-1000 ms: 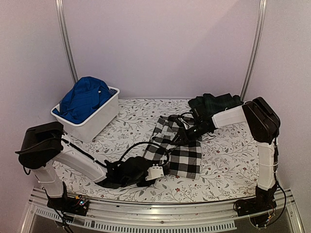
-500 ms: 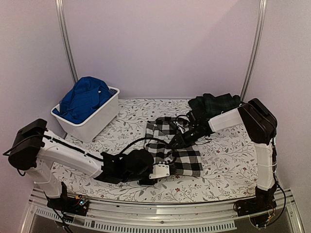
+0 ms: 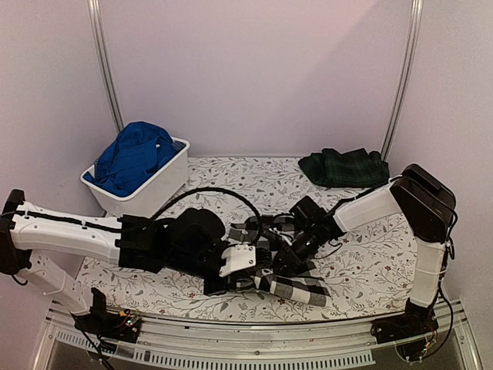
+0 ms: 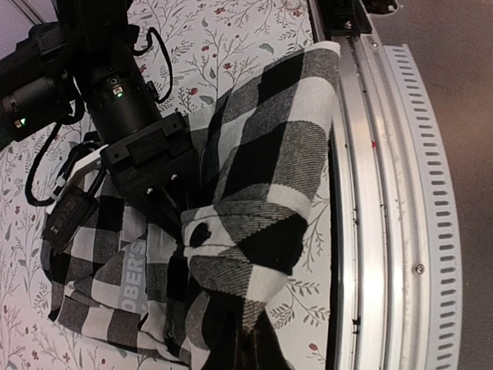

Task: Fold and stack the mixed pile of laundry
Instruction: Fold the 2/3-rectangle-folded shirt at the center of the board.

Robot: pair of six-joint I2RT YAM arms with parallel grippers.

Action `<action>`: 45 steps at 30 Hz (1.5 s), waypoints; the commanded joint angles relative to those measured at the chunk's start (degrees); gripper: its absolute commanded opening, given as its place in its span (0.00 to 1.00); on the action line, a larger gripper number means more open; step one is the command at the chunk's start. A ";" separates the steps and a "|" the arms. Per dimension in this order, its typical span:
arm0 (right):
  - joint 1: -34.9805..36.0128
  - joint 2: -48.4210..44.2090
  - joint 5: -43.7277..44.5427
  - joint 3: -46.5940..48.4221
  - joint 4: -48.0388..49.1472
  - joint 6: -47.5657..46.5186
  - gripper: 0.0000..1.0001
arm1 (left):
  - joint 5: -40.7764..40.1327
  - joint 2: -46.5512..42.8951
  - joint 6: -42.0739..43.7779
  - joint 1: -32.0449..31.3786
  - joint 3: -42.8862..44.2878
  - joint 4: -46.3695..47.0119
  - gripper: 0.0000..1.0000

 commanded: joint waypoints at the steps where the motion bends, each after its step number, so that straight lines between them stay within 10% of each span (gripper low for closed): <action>1: -1.28 -3.24 -1.81 0.84 -5.96 -1.00 0.34 | 8.13 -3.69 -2.74 1.91 -0.68 -2.70 0.00; 9: -9.10 -4.03 -3.97 19.71 -6.67 -2.26 0.48 | 16.05 -4.09 -2.14 6.89 -1.02 -1.82 0.00; 18: -16.53 12.77 5.22 31.13 -9.25 -2.30 0.40 | 20.35 -0.24 -2.02 15.31 2.51 -0.65 0.00; 45: -15.62 19.79 -2.31 27.35 -9.05 -10.08 0.33 | 8.73 32.06 3.05 29.88 28.12 2.18 0.00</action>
